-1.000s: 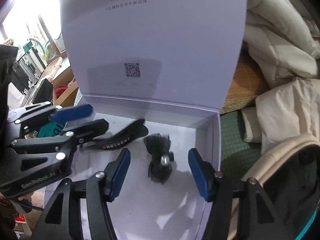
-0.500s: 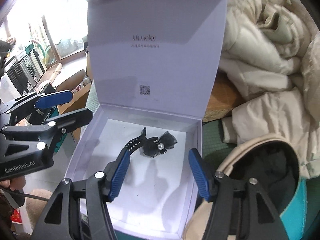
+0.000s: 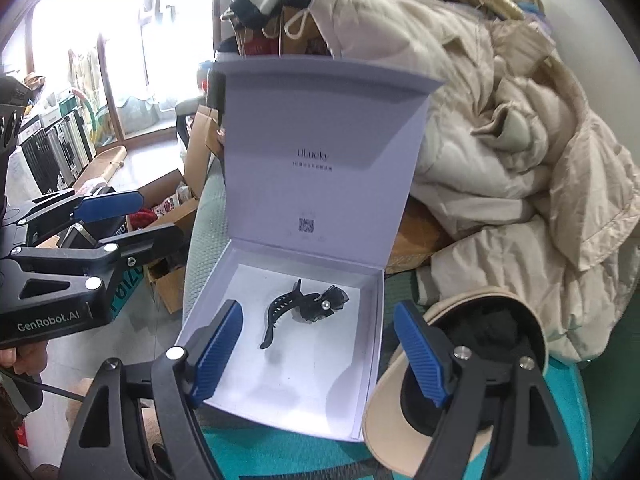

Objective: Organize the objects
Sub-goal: 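Withdraw the right gripper from the box back toward the pile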

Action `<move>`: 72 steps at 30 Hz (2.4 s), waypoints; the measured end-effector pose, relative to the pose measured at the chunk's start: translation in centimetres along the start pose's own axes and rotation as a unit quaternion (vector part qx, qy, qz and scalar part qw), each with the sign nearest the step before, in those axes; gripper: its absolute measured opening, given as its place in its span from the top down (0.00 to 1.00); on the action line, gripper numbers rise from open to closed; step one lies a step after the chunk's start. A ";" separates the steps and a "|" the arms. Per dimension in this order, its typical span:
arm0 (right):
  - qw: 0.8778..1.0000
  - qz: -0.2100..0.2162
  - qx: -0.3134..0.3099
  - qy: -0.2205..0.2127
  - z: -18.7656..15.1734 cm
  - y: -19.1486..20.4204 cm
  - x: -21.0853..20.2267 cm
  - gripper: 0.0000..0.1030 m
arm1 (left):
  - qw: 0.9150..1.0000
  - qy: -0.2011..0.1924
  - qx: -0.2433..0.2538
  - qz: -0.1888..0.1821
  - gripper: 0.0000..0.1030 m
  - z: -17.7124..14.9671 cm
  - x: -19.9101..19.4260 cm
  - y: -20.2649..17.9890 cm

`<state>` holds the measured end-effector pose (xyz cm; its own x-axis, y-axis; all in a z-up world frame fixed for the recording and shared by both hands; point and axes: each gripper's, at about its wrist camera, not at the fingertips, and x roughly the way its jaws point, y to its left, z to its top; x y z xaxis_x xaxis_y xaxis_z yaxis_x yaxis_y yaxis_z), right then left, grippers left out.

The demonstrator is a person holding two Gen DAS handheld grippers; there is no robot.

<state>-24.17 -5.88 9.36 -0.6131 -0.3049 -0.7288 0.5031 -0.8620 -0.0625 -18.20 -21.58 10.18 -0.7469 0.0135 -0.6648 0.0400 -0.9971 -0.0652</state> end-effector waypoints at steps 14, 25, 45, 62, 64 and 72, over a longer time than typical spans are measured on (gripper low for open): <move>0.999 -0.021 -0.001 -0.024 -1.8 0.8 -5.5 0.18 | 1.000 -0.028 0.004 0.005 0.21 -1.3 -6.3 -2.0; 0.999 -0.032 0.001 -0.028 -4.7 1.0 -9.0 0.17 | 0.999 -0.025 0.031 0.010 0.18 -3.5 -9.0 -4.0; 0.998 -0.048 0.043 -0.014 -12.8 -0.8 -12.5 0.17 | 0.997 -0.006 0.065 -0.035 0.16 -8.9 -9.7 -8.8; 0.993 -0.068 0.100 0.010 -19.0 -3.4 -13.3 0.17 | 0.992 0.031 0.093 -0.075 0.16 -13.4 -8.1 -13.1; 0.991 -0.071 0.109 0.016 -19.7 -3.8 -13.2 0.17 | 0.992 0.037 0.095 -0.080 0.16 -13.9 -7.8 -13.5; 0.988 -0.069 0.131 0.039 -22.2 -4.4 -12.3 0.17 | 0.988 0.068 0.100 -0.094 0.17 -15.7 -6.2 -14.9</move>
<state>-5.32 10.61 3.46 -0.6118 -0.1535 -0.7760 0.2367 -0.9716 0.0056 -3.75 -5.59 3.59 -0.6313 0.1972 -0.7500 -0.2330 -0.9707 -0.0590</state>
